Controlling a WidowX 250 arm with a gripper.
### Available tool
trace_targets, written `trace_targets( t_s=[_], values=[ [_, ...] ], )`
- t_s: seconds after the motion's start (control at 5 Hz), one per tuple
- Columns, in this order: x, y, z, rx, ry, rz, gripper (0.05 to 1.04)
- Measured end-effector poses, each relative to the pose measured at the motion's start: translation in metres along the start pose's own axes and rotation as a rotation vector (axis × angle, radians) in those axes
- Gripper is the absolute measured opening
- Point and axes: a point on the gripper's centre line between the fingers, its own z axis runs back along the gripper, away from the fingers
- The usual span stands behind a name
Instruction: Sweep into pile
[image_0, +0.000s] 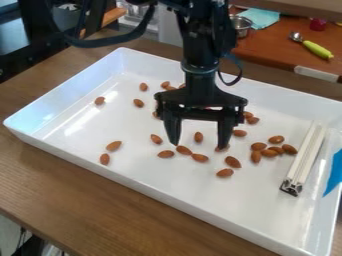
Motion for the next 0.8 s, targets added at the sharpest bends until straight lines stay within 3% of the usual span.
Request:
trace_targets(
  t_s=[0.4,0.8],
  values=[
    [-0.003,-0.04,0.027,-0.121,0.042,-0.025,0.999],
    [-0.014,-0.091,0.046,-0.214,0.02,-0.098,0.999]
  ],
)
